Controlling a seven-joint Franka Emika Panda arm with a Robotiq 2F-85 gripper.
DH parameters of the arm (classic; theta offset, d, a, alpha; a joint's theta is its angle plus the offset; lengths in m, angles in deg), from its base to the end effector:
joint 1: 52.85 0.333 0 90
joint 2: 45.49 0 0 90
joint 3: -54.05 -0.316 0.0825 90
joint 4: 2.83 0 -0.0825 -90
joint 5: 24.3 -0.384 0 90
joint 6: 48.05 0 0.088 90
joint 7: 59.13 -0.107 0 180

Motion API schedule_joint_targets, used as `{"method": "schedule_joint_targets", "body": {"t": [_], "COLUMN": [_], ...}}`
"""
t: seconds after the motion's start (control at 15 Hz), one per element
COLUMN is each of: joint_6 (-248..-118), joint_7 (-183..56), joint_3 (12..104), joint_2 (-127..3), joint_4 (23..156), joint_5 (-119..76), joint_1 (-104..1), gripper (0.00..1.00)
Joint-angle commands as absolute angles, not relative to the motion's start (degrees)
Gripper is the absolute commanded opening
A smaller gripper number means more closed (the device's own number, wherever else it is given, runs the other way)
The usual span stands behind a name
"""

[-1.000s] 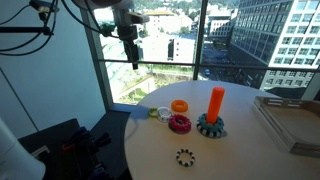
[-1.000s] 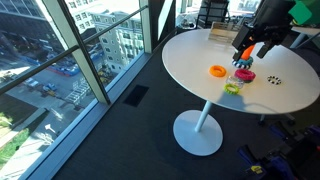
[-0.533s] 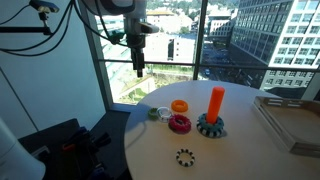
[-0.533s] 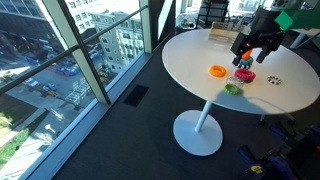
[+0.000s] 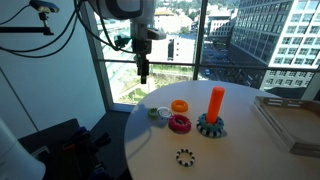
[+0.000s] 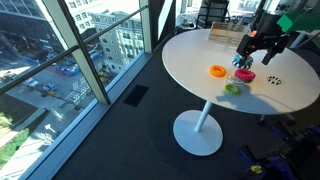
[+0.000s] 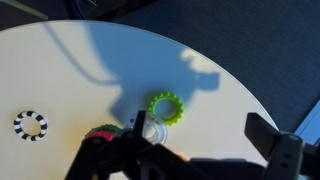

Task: Put the clear ring onto the ring toss

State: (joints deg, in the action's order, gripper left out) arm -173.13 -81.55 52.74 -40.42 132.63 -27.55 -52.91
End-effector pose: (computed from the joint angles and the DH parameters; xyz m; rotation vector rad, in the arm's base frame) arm 0.4778 0.0125 0.3544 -3.0513 0.6256 0.1550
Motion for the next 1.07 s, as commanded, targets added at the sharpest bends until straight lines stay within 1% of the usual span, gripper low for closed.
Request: {"method": "schedule_joint_targets", "body": {"t": [0.0, 1.0], "joint_6": [-174.65, -175.63], "joint_7": [-78.43, -82.76], "joint_3": [54.40, 55.17], "joint_2": [-40.19, -42.67], "joint_4": [133.84, 133.11], "joint_5": [-30.20, -29.36], "joint_1": [-54.04, -54.96], "gripper": [1.00, 1.00]}}
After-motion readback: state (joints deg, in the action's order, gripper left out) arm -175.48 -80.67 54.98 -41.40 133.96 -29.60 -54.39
